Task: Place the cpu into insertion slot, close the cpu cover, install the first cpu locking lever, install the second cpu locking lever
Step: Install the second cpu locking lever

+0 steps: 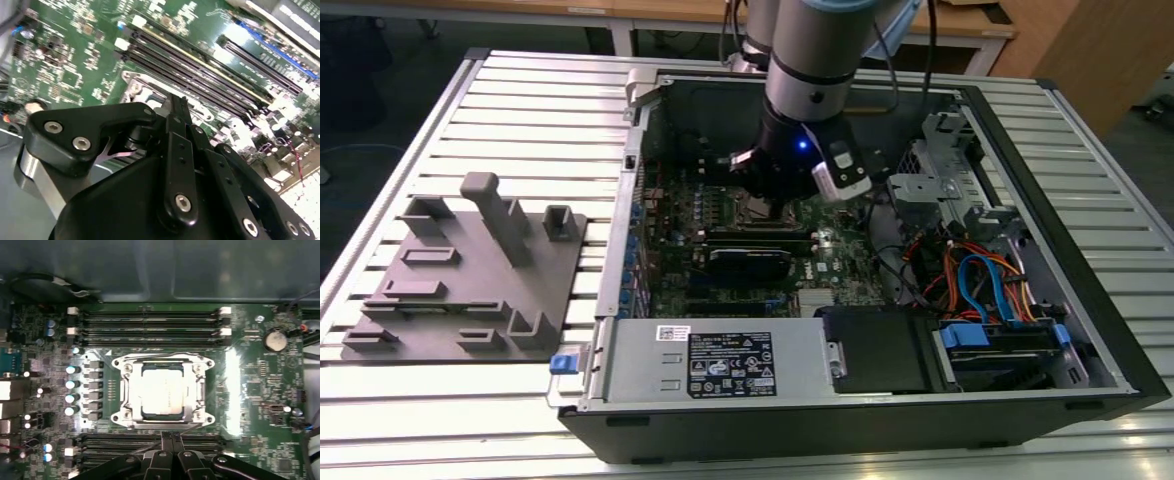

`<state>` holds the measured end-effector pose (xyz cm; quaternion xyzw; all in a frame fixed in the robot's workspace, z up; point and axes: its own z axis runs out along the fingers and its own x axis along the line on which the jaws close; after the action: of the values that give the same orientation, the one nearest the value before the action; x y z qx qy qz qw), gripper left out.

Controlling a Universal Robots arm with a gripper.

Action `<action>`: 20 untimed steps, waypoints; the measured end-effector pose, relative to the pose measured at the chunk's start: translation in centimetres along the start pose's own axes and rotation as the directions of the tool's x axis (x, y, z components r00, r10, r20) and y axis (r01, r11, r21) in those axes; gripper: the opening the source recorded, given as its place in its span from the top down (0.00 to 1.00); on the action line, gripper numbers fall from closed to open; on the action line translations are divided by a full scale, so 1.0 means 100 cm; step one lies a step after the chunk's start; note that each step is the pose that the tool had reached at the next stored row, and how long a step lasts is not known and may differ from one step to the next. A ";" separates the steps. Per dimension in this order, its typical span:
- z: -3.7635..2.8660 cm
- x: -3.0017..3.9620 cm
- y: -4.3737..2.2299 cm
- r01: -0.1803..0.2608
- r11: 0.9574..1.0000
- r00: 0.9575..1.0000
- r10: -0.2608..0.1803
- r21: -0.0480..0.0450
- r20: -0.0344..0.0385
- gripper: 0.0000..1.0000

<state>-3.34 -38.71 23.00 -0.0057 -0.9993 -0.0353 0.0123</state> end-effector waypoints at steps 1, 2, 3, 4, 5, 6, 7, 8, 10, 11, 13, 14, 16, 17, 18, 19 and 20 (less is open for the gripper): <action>0.0005 0.0029 -0.0004 0.001 1.000 1.000 -0.001 -0.001 0.000 0.90; 0.0011 0.0063 -0.0007 0.002 1.000 1.000 -0.002 -0.003 0.000 0.90; 0.0014 0.0092 -0.0011 0.003 1.000 1.000 -0.003 -0.004 0.000 0.90; 0.0016 0.0110 -0.0017 0.004 1.000 1.000 -0.004 -0.006 0.000 0.90; 0.0019 0.0120 -0.0025 0.005 1.000 1.000 -0.005 -0.009 -0.001 0.90; 0.0023 0.0123 -0.0034 0.005 1.000 1.000 -0.005 -0.012 -0.001 0.90; 0.0053 0.0133 -0.0076 0.006 0.999 1.000 -0.006 -0.037 -0.001 0.90; 0.0056 0.0142 -0.0082 0.006 0.999 1.000 -0.006 -0.045 -0.001 0.90; 0.0062 0.0166 -0.0096 0.007 0.998 1.000 -0.007 -0.056 -0.001 0.90; 0.0068 0.0180 -0.0103 0.007 0.998 1.000 -0.007 -0.059 -0.001 0.90; 0.0080 0.0204 -0.0118 0.008 0.998 1.000 -0.008 -0.062 -0.001 0.90; 0.0084 0.0214 -0.0126 0.009 0.998 1.000 -0.009 -0.063 -0.002 0.90; 0.0089 0.0236 -0.0144 0.010 0.998 1.000 -0.010 -0.064 -0.002 0.90; 0.0094 0.0242 -0.0151 0.010 0.998 1.000 -0.010 -0.064 -0.003 0.90; 0.0099 0.0252 -0.0159 0.011 0.998 1.000 -0.011 -0.065 -0.003 0.90; 0.0103 0.0257 -0.0165 0.011 0.998 1.000 -0.012 -0.065 -0.004 0.90; 0.0107 0.0258 -0.0168 0.012 0.998 1.000 -0.012 -0.065 -0.004 0.90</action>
<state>-5.97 -40.28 21.88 0.0000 -0.9976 -0.0680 0.0140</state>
